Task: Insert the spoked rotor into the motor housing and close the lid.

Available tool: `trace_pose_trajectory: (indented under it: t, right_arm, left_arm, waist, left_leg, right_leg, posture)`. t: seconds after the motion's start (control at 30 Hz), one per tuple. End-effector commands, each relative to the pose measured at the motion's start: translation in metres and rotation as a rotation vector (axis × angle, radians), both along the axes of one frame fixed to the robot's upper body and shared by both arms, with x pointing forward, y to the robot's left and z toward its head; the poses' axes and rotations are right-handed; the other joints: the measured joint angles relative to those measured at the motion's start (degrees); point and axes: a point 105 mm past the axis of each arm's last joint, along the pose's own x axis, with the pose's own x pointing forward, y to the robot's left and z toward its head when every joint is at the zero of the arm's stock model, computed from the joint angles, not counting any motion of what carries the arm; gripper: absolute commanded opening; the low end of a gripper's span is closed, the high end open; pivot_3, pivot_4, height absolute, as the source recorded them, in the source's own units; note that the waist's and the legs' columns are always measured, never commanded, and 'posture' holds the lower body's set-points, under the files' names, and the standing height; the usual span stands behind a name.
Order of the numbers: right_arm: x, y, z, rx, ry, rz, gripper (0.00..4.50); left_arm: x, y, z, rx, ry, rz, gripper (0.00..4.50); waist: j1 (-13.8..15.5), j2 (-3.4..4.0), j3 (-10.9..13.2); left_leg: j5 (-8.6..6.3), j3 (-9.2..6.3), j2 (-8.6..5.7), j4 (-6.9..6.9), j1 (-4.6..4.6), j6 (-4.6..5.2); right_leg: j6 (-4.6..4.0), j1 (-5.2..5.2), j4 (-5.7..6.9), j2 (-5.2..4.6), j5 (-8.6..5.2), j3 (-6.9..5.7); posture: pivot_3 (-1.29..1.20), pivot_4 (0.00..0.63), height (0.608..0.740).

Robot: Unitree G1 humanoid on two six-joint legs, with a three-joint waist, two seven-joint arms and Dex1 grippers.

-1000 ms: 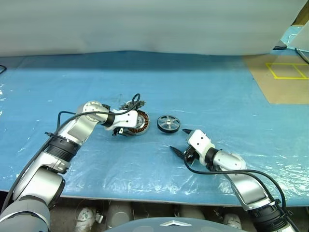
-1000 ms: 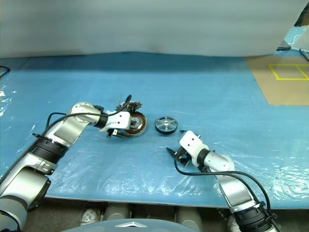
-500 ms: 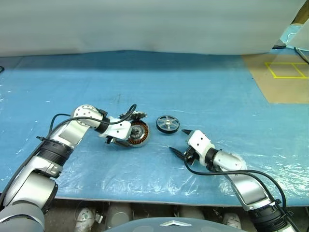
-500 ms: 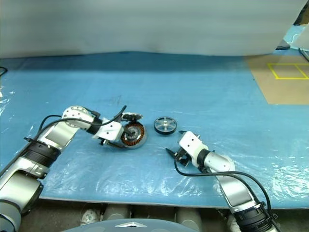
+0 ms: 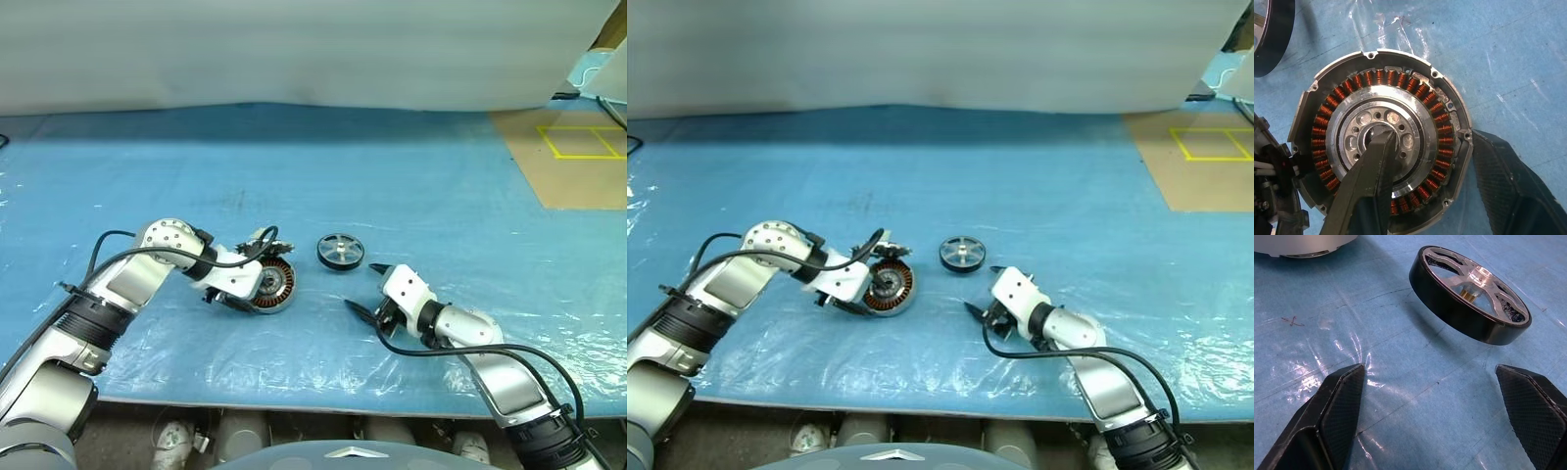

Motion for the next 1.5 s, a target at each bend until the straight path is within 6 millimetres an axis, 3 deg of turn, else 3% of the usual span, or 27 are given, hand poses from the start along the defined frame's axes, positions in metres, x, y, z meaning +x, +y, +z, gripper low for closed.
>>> trace_pose_trajectory:
  t: [0.03, 0.07, 0.27, 0.53, 0.83, 0.93, 1.03, 1.23, 1.37, 1.5]
  right_arm:
    - [-0.007, -0.005, -0.015, -0.034, 0.060, 0.002, 4.50]
    - [-0.007, -0.005, -0.015, -0.035, 0.060, 0.002, 4.50]
    - [-0.006, -0.006, -0.014, -0.035, 0.058, 0.000, 4.50]
    - [-0.011, -0.006, -0.015, -0.022, 0.072, 0.007, 4.50]
    - [-0.016, -0.009, -0.008, -0.039, 0.060, 0.022, 4.50]
    - [-0.016, -0.015, 0.005, -0.044, 0.002, 0.008, 4.50]
    - [-0.030, -0.015, 0.014, -0.126, -0.047, 0.069, 4.50]
    - [-0.048, -0.007, 0.033, -0.012, -0.076, 0.060, 4.50]
    - [-0.048, -0.010, 0.040, 0.018, -0.076, 0.038, 4.50]
    - [-0.042, -0.016, 0.047, 0.017, -0.090, -0.008, 4.50]
  left_arm:
    - [-0.005, 0.001, -0.013, 0.032, 0.025, 0.010, 2.04]
    - [-0.004, 0.001, -0.013, 0.028, 0.026, 0.013, 2.04]
    - [0.004, -0.006, 0.001, -0.044, -0.005, 0.040, 3.92]
    - [-0.006, -0.022, 0.033, -0.235, 0.020, -0.002, 3.92]
    - [-0.026, -0.008, 0.044, -0.185, 0.031, -0.062, 3.92]
    - [-0.024, -0.010, 0.051, -0.280, -0.001, -0.042, 3.92]
    - [-0.025, -0.014, 0.064, -0.504, 0.030, 0.026, 3.92]
    - [-0.033, 0.000, 0.052, -0.756, 0.071, 0.267, 3.92]
    - [-0.039, 0.000, 0.049, -0.798, 0.050, 0.351, 3.92]
    - [-0.035, -0.015, 0.067, -0.896, 0.068, 0.439, 3.92]
  waist:
    - [0.01, 0.03, -0.05]
    - [0.04, 0.04, -0.07]
    - [0.01, 0.04, -0.09]
    - [0.03, -0.01, -0.09]
    - [0.05, -0.02, -0.08]
    - [0.18, -0.02, -0.08]
    - [0.14, -0.03, -0.07]
    - [-0.21, -0.07, -0.05]
    - [0.01, -0.32, 0.00]
    - [0.22, -0.37, 0.02]
  left_leg:
    - [0.00, 0.00, 0.00, 0.00, 0.00, 0.00]
    - [0.00, 0.00, 0.00, 0.00, 0.01, 0.00]
    - [0.00, 0.00, 0.02, 0.05, -0.01, 0.00]
    - [0.00, 0.00, 0.02, 0.06, -0.04, 0.00]
    - [0.00, 0.00, 0.02, 0.01, -0.04, 0.00]
    - [0.00, 0.00, 0.01, 0.03, -0.05, 0.00]
    - [0.00, 0.00, -0.03, 0.05, -0.12, 0.00]
    - [-0.04, 0.05, 0.18, 0.00, -0.14, -0.06]
    - [-0.05, 0.07, 0.16, 0.09, -0.11, -0.03]
    - [-0.14, 0.07, 0.16, 0.10, -0.08, 0.13]
  right_leg:
    - [0.00, 0.01, 0.00, 0.00, 0.00, 0.00]
    - [0.00, 0.01, 0.00, 0.00, 0.00, 0.00]
    - [0.00, 0.00, 0.01, 0.01, 0.00, 0.00]
    - [0.00, -0.02, 0.01, 0.02, 0.00, -0.01]
    - [0.00, -0.03, 0.01, 0.02, -0.01, -0.01]
    - [0.01, -0.03, 0.01, 0.01, -0.02, -0.01]
    - [0.03, -0.05, 0.00, -0.03, -0.03, 0.00]
    - [-0.10, -0.16, 0.12, 0.12, -0.17, -0.05]
    - [-0.06, -0.17, 0.11, 0.07, -0.21, -0.03]
    - [0.00, -0.12, 0.17, 0.04, -0.24, -0.04]
  posture:
    - [0.00, 0.150, 0.740]
    - [0.00, 0.150, 0.740]
    - [0.00, 0.150, 0.740]
    - [0.00, 0.150, 0.740]
    - [0.00, 0.150, 0.740]
    - [0.00, 0.150, 0.740]
    - [0.00, 0.150, 0.740]
    - [0.00, 0.150, 0.740]
    - [0.00, 0.150, 0.740]
    - [0.00, 0.150, 0.740]
